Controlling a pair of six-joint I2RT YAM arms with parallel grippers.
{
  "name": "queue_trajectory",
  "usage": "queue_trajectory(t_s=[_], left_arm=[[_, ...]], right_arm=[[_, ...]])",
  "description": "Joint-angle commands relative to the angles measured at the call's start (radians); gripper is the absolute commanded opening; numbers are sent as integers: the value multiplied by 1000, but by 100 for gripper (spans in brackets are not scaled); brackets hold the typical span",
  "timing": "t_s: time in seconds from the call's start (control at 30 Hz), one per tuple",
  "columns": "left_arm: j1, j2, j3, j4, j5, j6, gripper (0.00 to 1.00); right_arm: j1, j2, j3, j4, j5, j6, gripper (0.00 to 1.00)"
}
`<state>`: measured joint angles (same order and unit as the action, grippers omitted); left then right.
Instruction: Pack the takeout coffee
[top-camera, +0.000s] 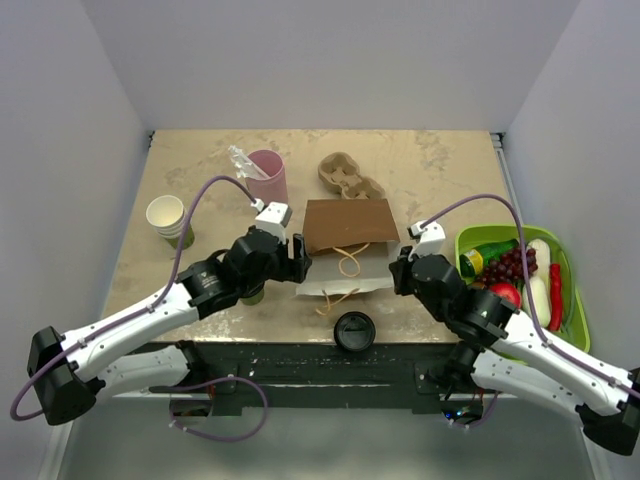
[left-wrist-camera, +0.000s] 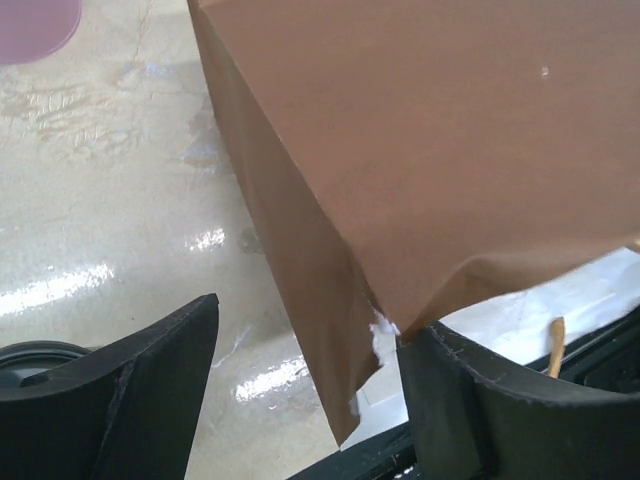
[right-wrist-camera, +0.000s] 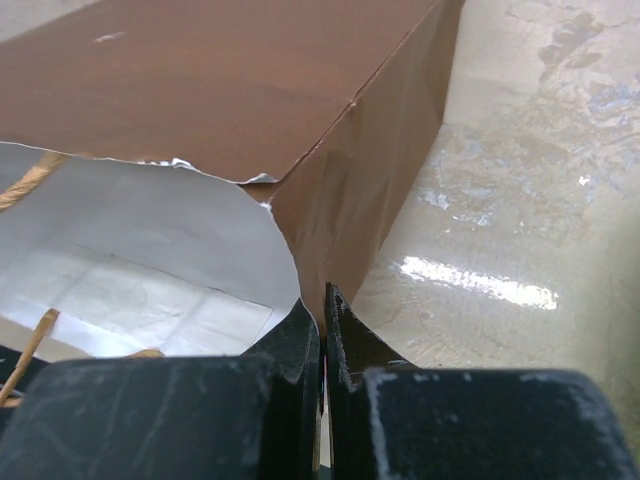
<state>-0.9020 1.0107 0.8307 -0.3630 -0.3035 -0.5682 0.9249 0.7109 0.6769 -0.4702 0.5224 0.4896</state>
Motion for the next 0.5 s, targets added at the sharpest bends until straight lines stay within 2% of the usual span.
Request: queue_trajectory(t_s=[0.0,0.17,0.23,0.33,0.43,0.47], left_arm=[[-11,35,28,-37,-78,-74,73],[-11,65,61,-54,-131,-121,55],[-11,72,73,-38,-123,-110,53],[-11,88,79,-2,-106,-93,54],[-11,100,113,2,-62,-43,64],[-12,97,119,13,-34,-4,70]], right_arm=[[2,-62,20,62,-21,32,0],[2,-87,19,44,-65,-32,0],[2,-68,27,30,-62,-65,0],[2,-35,36,16,-62,-103,0],[2,-18,44,21,-32,-137,0],[2,-10,47,40,-38,-157,0]])
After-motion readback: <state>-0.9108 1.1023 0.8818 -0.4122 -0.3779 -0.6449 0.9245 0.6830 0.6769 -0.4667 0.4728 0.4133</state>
